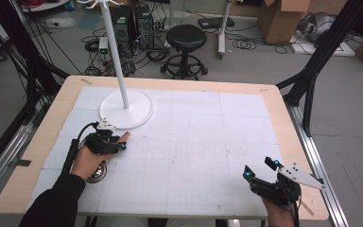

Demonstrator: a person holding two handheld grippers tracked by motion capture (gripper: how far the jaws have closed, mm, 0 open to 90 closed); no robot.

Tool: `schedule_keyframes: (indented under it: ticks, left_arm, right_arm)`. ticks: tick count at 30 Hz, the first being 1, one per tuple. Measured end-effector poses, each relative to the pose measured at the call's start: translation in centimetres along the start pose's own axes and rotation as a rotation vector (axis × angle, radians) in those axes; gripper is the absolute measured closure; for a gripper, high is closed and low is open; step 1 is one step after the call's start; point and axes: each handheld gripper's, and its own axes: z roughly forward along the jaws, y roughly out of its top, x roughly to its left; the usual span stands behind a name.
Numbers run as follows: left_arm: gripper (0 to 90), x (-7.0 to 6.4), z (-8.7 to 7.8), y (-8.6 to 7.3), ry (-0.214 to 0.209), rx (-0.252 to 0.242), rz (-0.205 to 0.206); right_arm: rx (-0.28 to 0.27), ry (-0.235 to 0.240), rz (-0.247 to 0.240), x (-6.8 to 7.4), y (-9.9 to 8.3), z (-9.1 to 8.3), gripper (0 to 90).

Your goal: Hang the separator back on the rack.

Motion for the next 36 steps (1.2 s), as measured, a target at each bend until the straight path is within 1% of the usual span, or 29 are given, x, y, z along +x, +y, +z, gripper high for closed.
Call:
schedule_keyframes:
  ticks: [3,5,9,16,17,18,21,24,26,27,28,30,32,33,36]
  left_arm:
    - [59.9,0.0,0.0,0.0,0.009,0.003,-0.006]
    - [63.3,0.0,-0.1,0.0,0.011,0.006,-0.009]
    - [65.2,0.1,-0.1,0.0,0.002,0.010,-0.057]
    - [67.1,0.0,-0.4,0.0,0.000,0.021,-0.061]
    - [67.1,-0.1,-0.5,0.0,0.000,0.018,-0.064]
    - [67.2,-0.1,-0.7,0.0,-0.004,0.014,-0.057]
    - [67.2,-0.2,-1.4,0.2,-0.012,-0.014,-0.052]
    - [67.3,-0.5,-2.6,0.2,-0.026,-0.063,-0.049]
    - [67.3,-0.7,-3.6,0.2,-0.040,-0.108,-0.042]
    - [67.4,-0.8,-4.0,0.2,-0.044,-0.129,-0.046]
    - [67.4,-0.8,-4.5,0.1,-0.054,-0.152,-0.047]
    - [67.4,-1.0,-5.7,-0.1,-0.079,-0.221,-0.072]
    - [67.4,-1.2,-6.7,-0.2,-0.099,-0.266,-0.082]
    - [67.4,-1.3,-7.0,-0.2,-0.103,-0.283,-0.081]
    - [67.4,-1.9,-8.4,-0.3,-0.135,-0.358,-0.087]
  right_arm:
    - [0.002,-0.001,0.001,0.0,0.0,0.0,16.4]
    - [0.002,-0.001,-0.002,0.0,0.0,0.0,16.4]
    - [0.004,-0.001,0.000,0.0,0.0,0.0,16.4]
    - [0.004,0.000,0.001,0.0,0.0,0.0,16.4]
    - [0.004,-0.001,-0.001,0.0,0.0,0.0,16.5]
    - [0.002,0.000,-0.004,0.0,0.0,0.0,16.4]
    - [0.003,0.000,0.001,0.0,0.0,-0.1,16.5]
    - [0.002,0.003,-0.002,0.0,0.0,0.0,16.4]
    - [0.002,0.006,-0.001,0.1,0.0,0.0,16.4]
    - [0.004,0.008,0.003,0.2,0.0,-0.1,16.5]
    - [-0.001,0.010,-0.002,0.1,0.1,0.0,16.4]
    - [-0.005,0.022,0.003,0.2,0.1,-0.1,16.4]
    - [-0.015,0.039,0.005,0.3,0.2,-0.1,16.4]
    - [-0.019,0.046,0.009,0.3,0.2,-0.1,16.4]
    - [-0.024,0.068,0.021,0.3,0.2,0.1,16.4]
